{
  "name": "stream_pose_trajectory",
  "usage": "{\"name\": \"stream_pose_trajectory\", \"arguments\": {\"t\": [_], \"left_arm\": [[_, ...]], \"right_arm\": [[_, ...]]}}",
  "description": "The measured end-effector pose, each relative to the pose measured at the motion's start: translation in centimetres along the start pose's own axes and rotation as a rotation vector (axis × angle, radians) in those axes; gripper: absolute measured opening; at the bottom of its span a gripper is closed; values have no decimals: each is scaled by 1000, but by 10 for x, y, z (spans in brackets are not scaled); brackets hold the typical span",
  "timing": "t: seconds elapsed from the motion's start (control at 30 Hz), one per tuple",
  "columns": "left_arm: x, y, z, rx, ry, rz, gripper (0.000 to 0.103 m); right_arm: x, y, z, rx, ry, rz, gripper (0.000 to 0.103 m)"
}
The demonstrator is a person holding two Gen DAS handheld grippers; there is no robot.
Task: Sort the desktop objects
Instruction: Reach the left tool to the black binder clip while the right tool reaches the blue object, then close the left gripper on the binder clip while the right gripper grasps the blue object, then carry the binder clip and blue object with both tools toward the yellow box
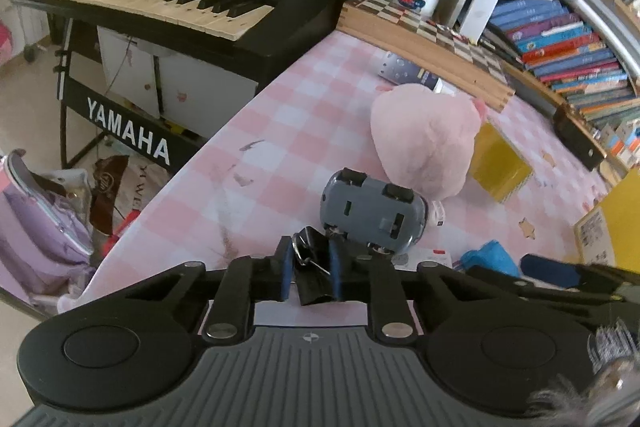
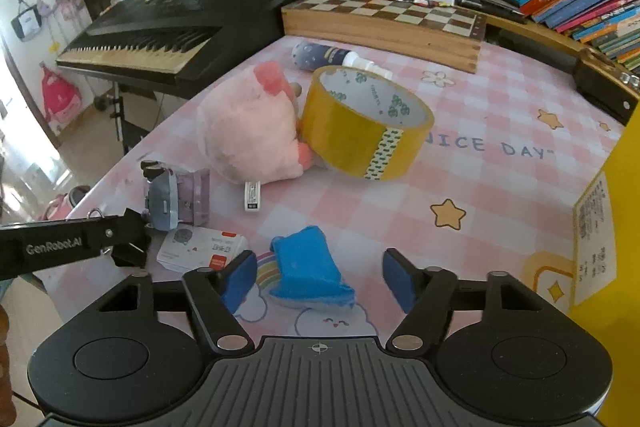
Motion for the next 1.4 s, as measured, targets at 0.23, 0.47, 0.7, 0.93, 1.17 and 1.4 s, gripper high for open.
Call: {"name": "stream_pose_trajectory", "arguments": {"t": [0.23, 0.47, 0.7, 0.93, 1.17, 1.4], "left_arm": [[-15, -4, -1, 6, 30, -47, 1], [-31, -2, -4, 21, 65, -71, 1], [-54, 5, -2, 20, 87, -118, 1], [-78, 16, -2, 38, 125, -146, 1], [-110, 33, -2, 66, 175, -175, 1], [-137, 58, -2, 109, 218, -182, 1]], "right_arm": [[0, 2, 2, -18, -10, 4, 38], [-16, 5, 2, 5, -14, -30, 28], [-38, 12, 4, 25, -15, -60, 28], [-67, 27, 11, 46, -10, -101, 28], [-97, 50, 19, 76, -2, -138, 28], [-120, 78, 28, 109, 13, -158, 28]]}}
Point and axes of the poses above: each gripper's, at about its wrist camera, not at the fingertips, and x roughly the way its jaws point, z to its left, y to its underside, the point moved 7 cm from there along x, roughly the way its jaws point, and after that the axes turned 11 degrees about z, right-handed, at the moved point
